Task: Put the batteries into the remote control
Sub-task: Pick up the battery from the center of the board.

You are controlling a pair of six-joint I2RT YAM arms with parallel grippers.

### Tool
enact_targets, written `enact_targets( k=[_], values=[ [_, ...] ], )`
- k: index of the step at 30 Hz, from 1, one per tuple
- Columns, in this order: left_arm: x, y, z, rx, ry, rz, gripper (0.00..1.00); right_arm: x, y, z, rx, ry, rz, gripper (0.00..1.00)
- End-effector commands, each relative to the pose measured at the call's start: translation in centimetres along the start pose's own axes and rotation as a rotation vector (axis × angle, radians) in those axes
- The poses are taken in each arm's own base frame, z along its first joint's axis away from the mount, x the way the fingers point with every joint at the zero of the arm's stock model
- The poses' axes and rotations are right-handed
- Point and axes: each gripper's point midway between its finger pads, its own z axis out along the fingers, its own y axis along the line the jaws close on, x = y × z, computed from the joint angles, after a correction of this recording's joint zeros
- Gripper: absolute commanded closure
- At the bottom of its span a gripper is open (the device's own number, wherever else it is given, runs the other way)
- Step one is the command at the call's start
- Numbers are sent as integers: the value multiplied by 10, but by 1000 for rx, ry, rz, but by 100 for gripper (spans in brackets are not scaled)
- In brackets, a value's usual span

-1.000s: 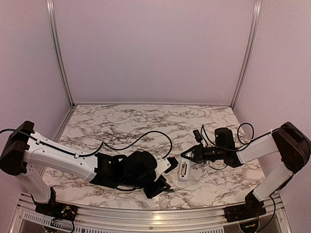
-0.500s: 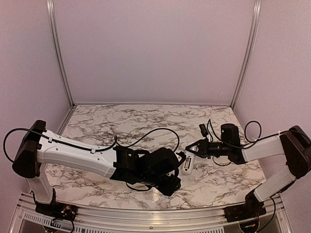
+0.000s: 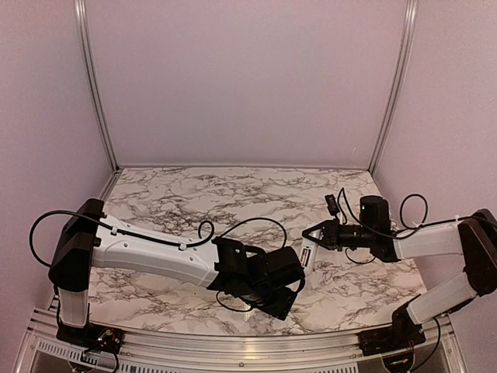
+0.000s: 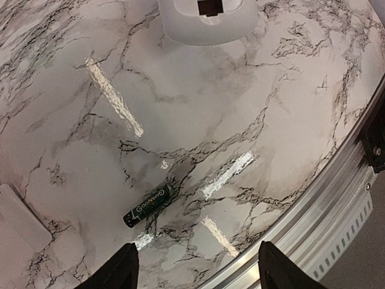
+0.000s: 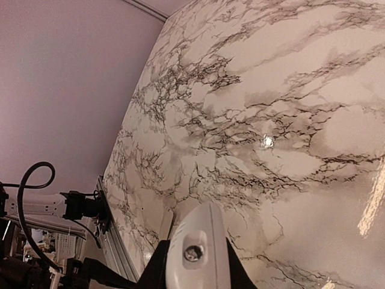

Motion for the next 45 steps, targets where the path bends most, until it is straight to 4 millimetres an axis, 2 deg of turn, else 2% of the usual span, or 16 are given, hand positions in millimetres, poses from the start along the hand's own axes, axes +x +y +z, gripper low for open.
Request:
enact_targets(
  k=[1,8,16,20,23,27,37,45],
  values=[
    [2,10,6,-39,54,-106,30,-5,2,-6,3,-18,-22,100],
    [5,29,14,-146,74,-183,29,-6,5,-11,-2,-31,-36,100],
    [4,35,27,-171,103,-216,29,-7,10,-14,-15,-46,-43,100],
    [10,31,27,-144,129,-202,35,-7,11,-15,-15,-47,-49,100],
    [13,24,22,-109,136,-185,35,-7,11,-15,-16,-47,-50,100],
    [26,22,26,-77,179,-186,33,-7,12,-16,-16,-48,-51,100],
    [16,8,31,-32,169,-148,32,-7,12,-17,-11,-48,-50,100],
    [17,0,35,9,189,-133,32,-8,10,-16,-5,-50,-48,100]
  ],
)
